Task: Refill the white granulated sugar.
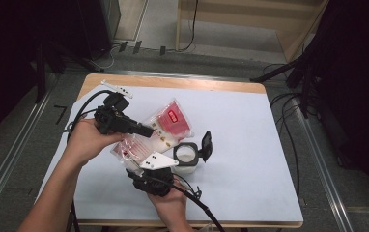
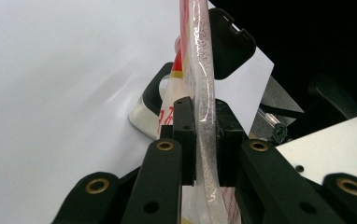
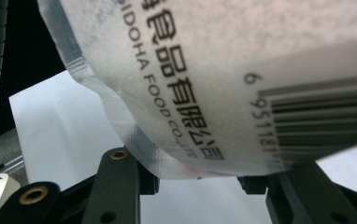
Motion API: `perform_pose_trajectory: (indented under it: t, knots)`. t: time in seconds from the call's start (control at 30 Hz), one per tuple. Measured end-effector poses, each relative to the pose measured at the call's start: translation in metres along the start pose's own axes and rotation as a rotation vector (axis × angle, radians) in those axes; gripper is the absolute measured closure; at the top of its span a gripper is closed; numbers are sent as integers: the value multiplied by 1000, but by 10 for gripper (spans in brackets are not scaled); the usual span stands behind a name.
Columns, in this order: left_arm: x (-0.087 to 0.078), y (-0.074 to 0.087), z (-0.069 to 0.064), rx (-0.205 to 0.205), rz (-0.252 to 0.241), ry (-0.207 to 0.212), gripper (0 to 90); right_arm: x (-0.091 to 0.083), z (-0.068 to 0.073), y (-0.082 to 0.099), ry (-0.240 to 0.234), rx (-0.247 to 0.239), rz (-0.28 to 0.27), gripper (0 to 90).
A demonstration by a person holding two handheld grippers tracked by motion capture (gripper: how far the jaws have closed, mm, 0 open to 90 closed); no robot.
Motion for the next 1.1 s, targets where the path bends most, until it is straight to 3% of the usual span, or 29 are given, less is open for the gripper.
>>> perform_pose_trajectory:
  t: [0.23, 0.57, 0.93, 1.1]
  knots:
    - [-8, 2, 1, -7, -26, 17, 837, -2, -4, -1, 1, 23, -11, 591]
    - [-22, 3, -3, 38, -63, 36, 839, -9, -10, -8, 6, 80, -14, 599]
    - [-29, 7, -5, 75, -61, 55, 842, -13, -22, -12, 32, 139, -2, 612]
    - [-32, 10, -6, 95, -47, 54, 856, -14, -22, -13, 39, 120, 0, 615]
Point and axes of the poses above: each handheld gripper's, and its own axes: x roughly forward along the jaws, y roughly out of its underside, z roughly to its left, the point moved 2 cm from there along x, roughly forward along the jaws, and after that the axes turned 9 degrees about x, right-handed, at the moved point
